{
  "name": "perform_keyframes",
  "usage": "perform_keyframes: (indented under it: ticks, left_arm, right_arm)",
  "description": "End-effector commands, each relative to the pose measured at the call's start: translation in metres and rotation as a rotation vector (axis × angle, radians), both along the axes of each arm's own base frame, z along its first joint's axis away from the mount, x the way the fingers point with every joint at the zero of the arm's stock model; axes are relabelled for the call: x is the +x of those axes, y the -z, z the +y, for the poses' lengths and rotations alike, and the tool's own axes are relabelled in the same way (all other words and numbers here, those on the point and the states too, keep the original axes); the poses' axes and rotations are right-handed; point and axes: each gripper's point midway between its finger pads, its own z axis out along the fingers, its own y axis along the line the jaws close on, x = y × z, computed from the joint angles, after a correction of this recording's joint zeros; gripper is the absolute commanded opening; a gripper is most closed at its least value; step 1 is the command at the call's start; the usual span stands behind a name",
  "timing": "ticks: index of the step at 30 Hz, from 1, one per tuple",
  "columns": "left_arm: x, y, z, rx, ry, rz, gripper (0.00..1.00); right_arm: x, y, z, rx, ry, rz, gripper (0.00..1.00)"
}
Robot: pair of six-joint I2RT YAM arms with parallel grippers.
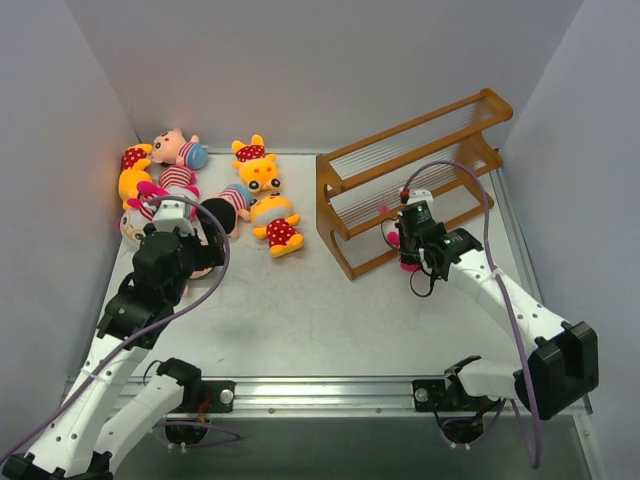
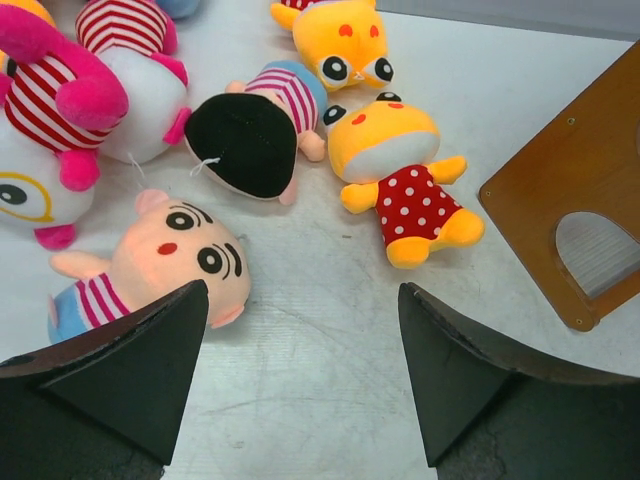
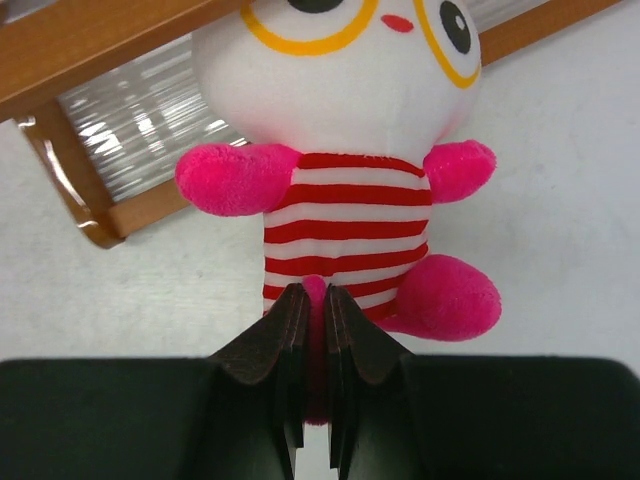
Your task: Place and organize the stuffed toys onto the shelf
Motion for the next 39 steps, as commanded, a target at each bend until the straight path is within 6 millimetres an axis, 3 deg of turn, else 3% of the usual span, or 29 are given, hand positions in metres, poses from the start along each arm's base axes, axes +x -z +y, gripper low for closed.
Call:
perform_keyframes:
  ticks: [1,11,15,16,18,19,25,29,39]
  left_arm:
    - [-0.001,-0.020,0.004,0.039,-0.005,-0.093,0.85]
    - [-0.013,-0.017,-0.001,0.074,0.012,-0.124,0.85]
    - [-0.016,-0.016,0.000,0.092,0.009,-0.127,0.85]
    - [-0.017,-0.016,0.001,0.094,0.001,-0.128,0.85]
    - [-0.018,-0.016,0.000,0.095,0.006,-0.129,0.85]
    - [-0.019,-0.015,0.000,0.095,0.008,-0.130,0.85]
    - [-0.017,-0.012,0.003,0.113,-0.016,-0.118,0.85]
    - [-0.014,-0.007,0.004,0.134,-0.032,-0.098,0.85]
    - [-0.005,0.006,0.006,0.172,-0.057,-0.055,0.85]
  right_arm:
    - [0.028,-0.015,-0.024,-0.131,-0.040,-0.041,0.00]
    - [0.067,-0.023,-0.077,-0.261,-0.075,-0.184,0.00]
    - [0.078,-0.014,-0.098,-0.238,-0.123,-0.227,0.00]
    - [0.078,-0.010,-0.115,-0.231,-0.102,-0.214,0.00]
    - [0.086,-0.009,-0.126,-0.223,-0.120,-0.236,0.00]
    - [0.086,-0.009,-0.141,-0.229,-0.089,-0.237,0.00]
    - [0.109,-0.011,-0.158,-0.273,-0.144,-0.277,0.00]
    - [0.126,0.003,-0.164,-0.280,-0.175,-0.247,0.00]
    - [0.158,0.011,-0.182,-0.245,-0.197,-0.297,0.00]
